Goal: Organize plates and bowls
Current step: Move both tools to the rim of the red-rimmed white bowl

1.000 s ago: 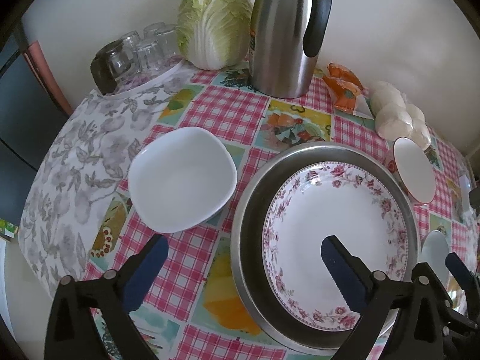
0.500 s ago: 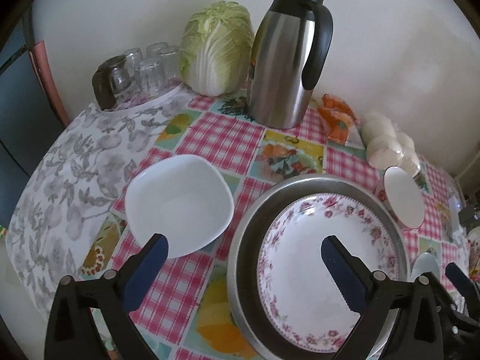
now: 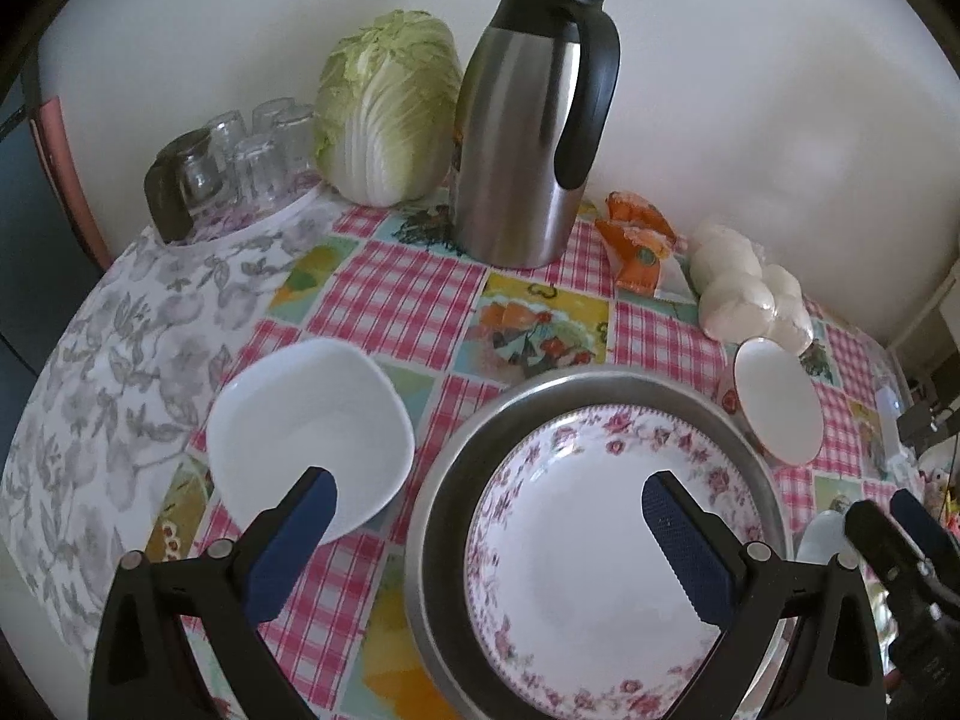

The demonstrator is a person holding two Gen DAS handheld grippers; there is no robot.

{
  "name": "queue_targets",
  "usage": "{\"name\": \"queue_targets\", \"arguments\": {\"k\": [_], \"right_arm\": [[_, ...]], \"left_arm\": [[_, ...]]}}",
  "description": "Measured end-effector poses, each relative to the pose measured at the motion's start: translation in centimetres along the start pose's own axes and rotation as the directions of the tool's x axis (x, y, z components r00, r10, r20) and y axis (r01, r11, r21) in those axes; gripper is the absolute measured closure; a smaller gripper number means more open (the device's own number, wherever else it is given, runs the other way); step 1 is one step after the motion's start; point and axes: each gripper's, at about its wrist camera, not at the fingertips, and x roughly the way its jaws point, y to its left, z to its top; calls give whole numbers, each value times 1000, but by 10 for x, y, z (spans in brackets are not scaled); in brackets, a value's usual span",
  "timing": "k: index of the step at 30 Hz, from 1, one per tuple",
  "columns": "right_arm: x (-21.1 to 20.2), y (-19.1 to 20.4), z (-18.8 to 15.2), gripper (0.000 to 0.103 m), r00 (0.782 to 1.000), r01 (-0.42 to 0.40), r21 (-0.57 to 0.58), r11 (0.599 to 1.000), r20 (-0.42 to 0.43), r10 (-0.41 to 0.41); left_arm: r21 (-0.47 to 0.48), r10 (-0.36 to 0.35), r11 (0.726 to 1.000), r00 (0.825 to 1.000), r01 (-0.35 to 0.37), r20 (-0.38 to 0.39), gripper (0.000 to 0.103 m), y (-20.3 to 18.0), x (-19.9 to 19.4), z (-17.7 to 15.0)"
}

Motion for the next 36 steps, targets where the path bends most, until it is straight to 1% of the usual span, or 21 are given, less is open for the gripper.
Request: {"name": "queue_targets", "arguments": {"k": [3, 6, 11, 14, 17, 19, 23, 26, 28, 29, 30, 31, 32, 33, 34, 36], "right_arm": [[2, -8, 8, 8, 999, 31, 13, 999, 35, -31], [9, -23, 15, 8, 997, 64, 58, 996, 37, -66], [25, -64, 22, 8, 995, 89, 191, 978, 21, -95], [35, -82, 24, 8, 997, 76, 236, 969, 13, -82], [51, -96, 25, 8, 996, 84, 271, 959, -14, -83], [58, -100, 25, 8, 996, 85, 278, 957, -31, -80], [75, -107, 27, 8, 996, 87, 285, 954, -61, -73], [86, -108, 25, 8, 993, 96, 284, 954, -93, -73], [93, -110, 23, 8, 992, 97, 294, 951, -109, -67], [97, -110, 23, 9, 991, 94, 297, 950, -115, -62], [100, -111, 23, 10, 991, 94, 297, 950, -121, -60], [103, -110, 22, 14, 990, 95, 297, 950, -130, -58], [107, -109, 21, 21, 989, 94, 298, 950, -140, -54], [111, -109, 20, 24, 988, 91, 303, 949, -150, -47], [114, -109, 19, 27, 987, 86, 309, 947, -159, -38], [120, -108, 17, 28, 985, 76, 316, 946, -172, -22]], "left_arm": [[3, -1, 1000, 1000, 1, 15, 0, -5, 2, 7], [12, -12, 1000, 1000, 12, 24, 0, -13, 7, 13], [50, -13, 999, 1000, 12, 18, 0, -31, 19, 17], [58, -9, 998, 1000, 9, 8, 0, -40, 28, 19], [43, -28, 999, 1000, 28, -11, 0, -45, 37, 23], [52, -25, 998, 1000, 26, -17, 0, -49, 41, 25], [99, 20, 995, 1000, -18, -15, 0, -62, 43, 33], [93, 20, 995, 999, -17, -25, 0, -72, 44, 45], [114, 15, 993, 999, -11, -40, 1, -86, 48, 55], [134, 17, 991, 999, -11, -46, 1, -93, 51, 59], [159, 19, 987, 998, -10, -54, 4, -103, 54, 62], [183, 19, 983, 997, -5, -72, 9, -114, 58, 65], [193, 18, 981, 996, -1, -87, 12, -120, 62, 67], [201, 17, 980, 994, 5, -108, 14, -128, 67, 69], [205, 13, 979, 992, 13, -127, 14, -134, 71, 71], [223, 12, 975, 990, 20, -141, 15, -148, 76, 73]]}}
